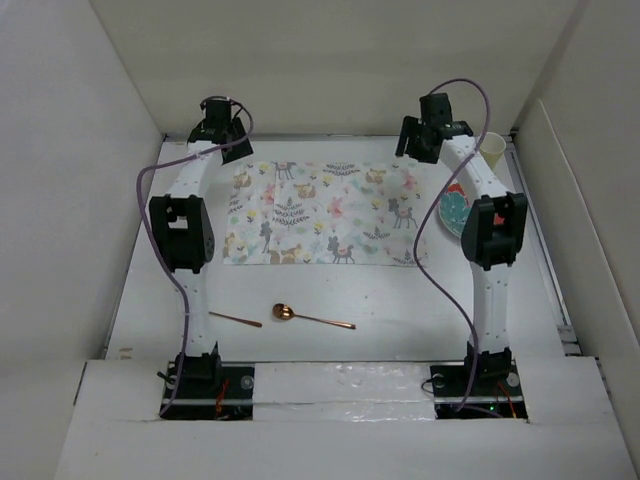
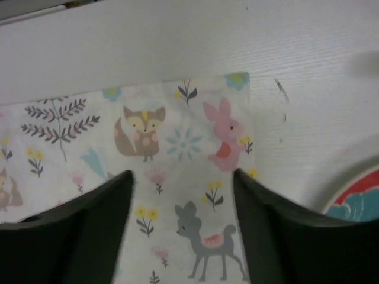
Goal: Set the dinner table for one person
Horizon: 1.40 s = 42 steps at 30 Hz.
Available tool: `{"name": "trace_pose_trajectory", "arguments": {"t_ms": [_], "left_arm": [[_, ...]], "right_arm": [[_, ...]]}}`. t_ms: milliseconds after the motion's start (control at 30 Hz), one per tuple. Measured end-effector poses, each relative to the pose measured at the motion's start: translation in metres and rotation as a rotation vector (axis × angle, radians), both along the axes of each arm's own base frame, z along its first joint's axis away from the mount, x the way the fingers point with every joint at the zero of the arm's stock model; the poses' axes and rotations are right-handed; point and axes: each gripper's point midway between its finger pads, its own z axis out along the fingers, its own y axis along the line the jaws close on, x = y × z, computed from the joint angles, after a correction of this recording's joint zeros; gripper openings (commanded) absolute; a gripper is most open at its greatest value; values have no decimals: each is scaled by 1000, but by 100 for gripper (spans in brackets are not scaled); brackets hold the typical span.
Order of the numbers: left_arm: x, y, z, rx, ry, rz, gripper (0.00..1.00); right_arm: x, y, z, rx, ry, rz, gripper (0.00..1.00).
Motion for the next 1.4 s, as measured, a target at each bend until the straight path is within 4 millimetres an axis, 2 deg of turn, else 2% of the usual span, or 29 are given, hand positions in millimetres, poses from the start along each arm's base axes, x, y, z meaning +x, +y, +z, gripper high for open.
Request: {"name": "trace_pose_trajectory", "arguments": {"t_ms": [33,67,100,133,167,267,367,400,467,500,567,600,633,767,867,933,1067,1300,1400], "left_arm": [[-10,1,4,-2,4,0,58],[-24,2,7,-7,4,-1,40],[-45,2,7,-10,20,-2,40],[-62,1,12,-23,14,-1,33],[-83,-1,11,-35,10,-1,20],[-161,-6,3,-62,42,-8,1],[-216,-10,-14,-111,65,-17,0],[-230,-10,-20,-126,71,-16,0],[-254,-11,-31,-151,93,-13,0],[-263,-13,-32,-165,90,-17,0],[-273,-25,-22,-205,59,-50,0],[-275,-32,-11,-231,25,-73,0],[-275,-39,2,-257,-15,-97,1],[-277,-55,43,-329,-139,-174,28],[-281,-62,51,-357,-154,-212,37],[-284,-64,51,-362,-146,-227,37],[-289,-66,51,-360,-136,-247,37],[-291,-70,53,-368,-138,-279,35],[-291,-71,53,-371,-138,-284,34]], "right_arm": [[-12,-1,8,-1,1,4,48],[-19,0,17,7,-23,2,0],[-43,-2,21,4,-1,6,0],[-64,-1,32,12,-12,8,0],[-82,0,40,30,-41,3,0],[-148,-3,54,79,-87,-5,0],[-201,-19,44,153,-108,-67,0],[-214,-33,37,174,-109,-109,13],[-234,-67,18,214,-98,-233,33],[-244,-90,8,228,-89,-313,52],[-259,-128,-7,258,-85,-465,62],[-264,-142,-11,272,-84,-524,68],[-268,-153,-14,291,-81,-575,69],[-265,-185,-22,386,-89,-718,69],[-260,-209,-34,461,-86,-814,69],[-258,-221,-49,505,-60,-869,68],[-258,-221,-81,577,32,-936,66],[-246,-215,-101,659,81,-991,62],[-233,-208,-103,691,77,-993,59]]}}
